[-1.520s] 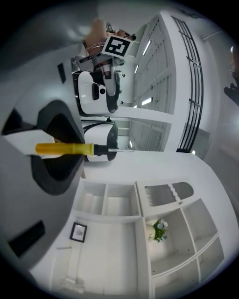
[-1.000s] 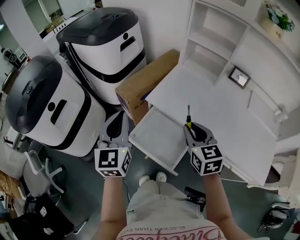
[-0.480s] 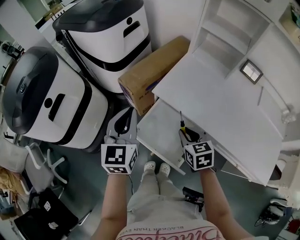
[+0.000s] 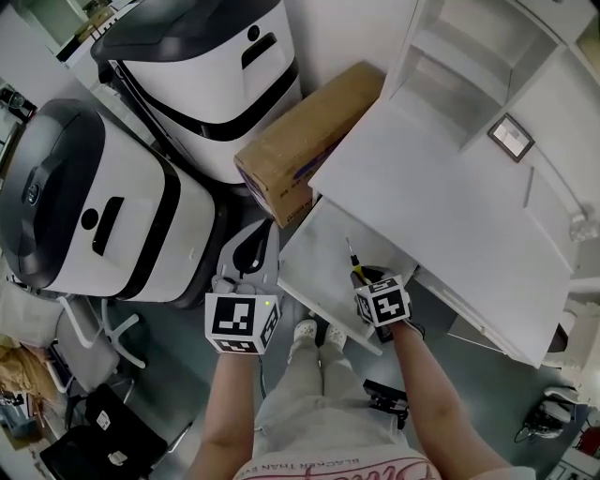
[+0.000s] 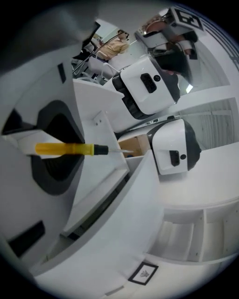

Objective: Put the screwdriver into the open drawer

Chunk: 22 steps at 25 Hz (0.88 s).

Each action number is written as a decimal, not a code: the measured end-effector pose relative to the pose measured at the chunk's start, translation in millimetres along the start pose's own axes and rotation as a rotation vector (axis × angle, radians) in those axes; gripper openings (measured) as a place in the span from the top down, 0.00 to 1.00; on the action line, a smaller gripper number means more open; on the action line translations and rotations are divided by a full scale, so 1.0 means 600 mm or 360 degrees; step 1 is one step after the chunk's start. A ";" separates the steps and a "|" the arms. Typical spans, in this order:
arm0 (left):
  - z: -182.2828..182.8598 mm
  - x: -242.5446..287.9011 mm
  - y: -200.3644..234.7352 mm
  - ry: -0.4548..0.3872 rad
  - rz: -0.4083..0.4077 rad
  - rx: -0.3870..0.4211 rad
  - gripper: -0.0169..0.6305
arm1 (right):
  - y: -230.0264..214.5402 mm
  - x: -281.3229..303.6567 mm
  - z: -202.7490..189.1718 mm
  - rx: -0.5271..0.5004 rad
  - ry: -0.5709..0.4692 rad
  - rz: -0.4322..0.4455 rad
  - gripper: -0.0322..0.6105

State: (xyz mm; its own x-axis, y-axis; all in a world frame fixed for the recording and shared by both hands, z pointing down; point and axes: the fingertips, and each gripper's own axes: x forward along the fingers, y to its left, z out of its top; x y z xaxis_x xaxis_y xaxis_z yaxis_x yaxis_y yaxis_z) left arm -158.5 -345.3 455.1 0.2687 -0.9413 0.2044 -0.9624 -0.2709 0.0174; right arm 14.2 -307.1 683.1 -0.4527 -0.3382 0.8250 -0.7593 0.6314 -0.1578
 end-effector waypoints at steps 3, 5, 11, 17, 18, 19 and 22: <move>-0.013 0.004 0.006 0.0024 -0.0018 -0.0005 0.96 | -0.005 0.039 -0.023 0.0032 0.0106 0.0003 0.83; -0.022 0.006 0.011 0.0046 -0.0030 -0.0004 0.96 | -0.006 0.065 -0.038 0.0075 0.0165 0.0016 0.83; -0.043 0.017 0.023 0.0090 -0.0056 -0.0007 0.96 | -0.023 0.128 -0.071 0.0191 0.0323 -0.0016 0.83; -0.063 0.027 0.027 0.0130 -0.0078 -0.0011 0.96 | -0.040 0.174 -0.095 0.0286 0.0419 -0.0066 0.83; -0.065 0.028 0.027 0.0135 -0.0079 -0.0012 0.96 | -0.043 0.180 -0.099 0.0298 0.0430 -0.0074 0.83; -0.067 0.029 0.028 0.0139 -0.0079 -0.0013 0.96 | -0.045 0.187 -0.102 0.0305 0.0439 -0.0079 0.83; -0.074 0.031 0.029 0.0152 -0.0082 -0.0012 0.96 | -0.048 0.203 -0.111 0.0310 0.0465 -0.0091 0.83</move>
State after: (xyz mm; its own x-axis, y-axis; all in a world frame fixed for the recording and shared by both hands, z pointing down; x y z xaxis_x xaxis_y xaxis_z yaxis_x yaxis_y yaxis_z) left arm -171.7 -358.5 502.4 0.3132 -0.9026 0.2954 -0.9478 -0.3167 0.0373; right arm 11.9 -319.7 824.6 -0.2754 -0.1374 0.9515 -0.8672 0.4626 -0.1842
